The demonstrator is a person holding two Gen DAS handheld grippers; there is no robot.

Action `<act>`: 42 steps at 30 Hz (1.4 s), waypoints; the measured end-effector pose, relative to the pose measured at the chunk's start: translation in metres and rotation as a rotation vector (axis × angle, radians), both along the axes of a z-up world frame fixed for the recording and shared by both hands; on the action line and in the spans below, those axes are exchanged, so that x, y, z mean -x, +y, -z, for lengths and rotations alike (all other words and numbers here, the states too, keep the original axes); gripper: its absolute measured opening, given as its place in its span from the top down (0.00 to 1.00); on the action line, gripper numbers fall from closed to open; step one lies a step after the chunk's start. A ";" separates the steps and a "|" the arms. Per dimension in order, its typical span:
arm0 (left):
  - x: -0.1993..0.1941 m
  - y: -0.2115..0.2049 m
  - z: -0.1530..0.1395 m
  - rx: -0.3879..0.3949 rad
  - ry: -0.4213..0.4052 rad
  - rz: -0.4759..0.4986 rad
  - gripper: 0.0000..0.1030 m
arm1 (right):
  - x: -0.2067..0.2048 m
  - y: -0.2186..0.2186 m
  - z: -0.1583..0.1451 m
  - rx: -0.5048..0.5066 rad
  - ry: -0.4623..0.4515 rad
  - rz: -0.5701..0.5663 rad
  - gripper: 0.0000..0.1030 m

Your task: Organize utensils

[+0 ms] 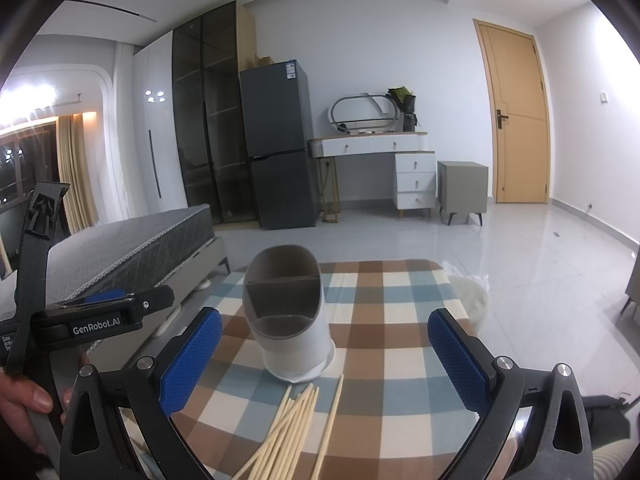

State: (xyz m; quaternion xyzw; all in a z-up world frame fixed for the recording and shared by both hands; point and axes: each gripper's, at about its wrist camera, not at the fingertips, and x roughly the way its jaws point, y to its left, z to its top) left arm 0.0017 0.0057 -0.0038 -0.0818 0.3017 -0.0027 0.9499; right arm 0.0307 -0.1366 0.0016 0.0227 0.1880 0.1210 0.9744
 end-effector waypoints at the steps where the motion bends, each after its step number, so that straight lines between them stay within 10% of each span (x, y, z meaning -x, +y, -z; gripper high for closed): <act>1: 0.000 0.000 0.000 0.000 0.001 0.000 0.12 | 0.000 0.000 0.000 -0.001 0.000 0.000 0.00; 24: -0.002 0.002 0.004 0.008 0.027 -0.012 0.12 | -0.006 0.004 0.004 -0.019 0.050 -0.044 0.00; 38: -0.031 0.036 0.026 0.091 0.193 -0.107 0.12 | -0.075 0.015 0.069 -0.137 0.439 -0.092 0.00; 42: -0.037 0.039 0.028 0.100 0.217 -0.112 0.12 | -0.100 0.027 0.098 -0.118 0.570 -0.094 0.15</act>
